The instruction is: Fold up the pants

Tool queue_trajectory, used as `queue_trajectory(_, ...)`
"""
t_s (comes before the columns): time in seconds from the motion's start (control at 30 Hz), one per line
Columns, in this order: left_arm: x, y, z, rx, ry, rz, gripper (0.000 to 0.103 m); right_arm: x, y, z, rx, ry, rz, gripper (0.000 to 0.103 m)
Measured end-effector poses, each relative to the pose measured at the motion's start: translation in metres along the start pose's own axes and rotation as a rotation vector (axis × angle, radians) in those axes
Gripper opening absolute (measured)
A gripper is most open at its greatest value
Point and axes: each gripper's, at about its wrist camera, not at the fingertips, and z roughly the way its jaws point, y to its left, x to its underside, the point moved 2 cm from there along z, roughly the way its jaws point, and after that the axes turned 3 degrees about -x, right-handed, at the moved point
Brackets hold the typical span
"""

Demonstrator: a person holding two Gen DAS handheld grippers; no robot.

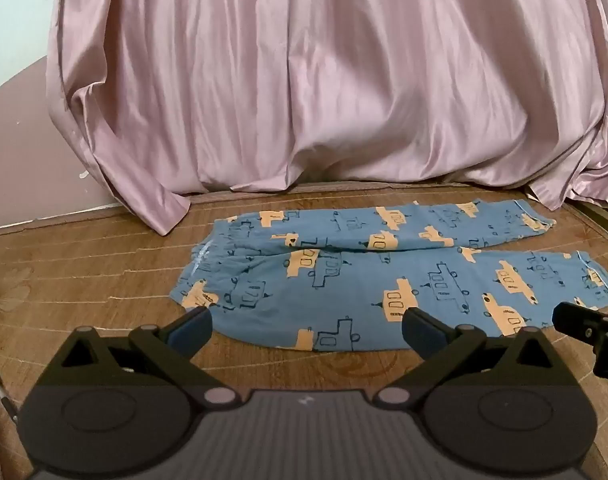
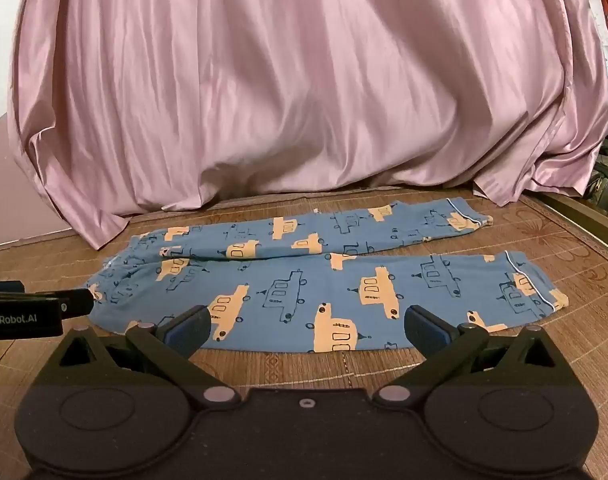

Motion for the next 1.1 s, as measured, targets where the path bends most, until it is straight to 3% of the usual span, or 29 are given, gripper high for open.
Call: queue_trajectory(1.1,0.0009,0.0081,0.0048,-0.010,0.013,-0.013,0.103,0.0015,-0.0005,0.0022,0.004,0.009,0.000,0.102)
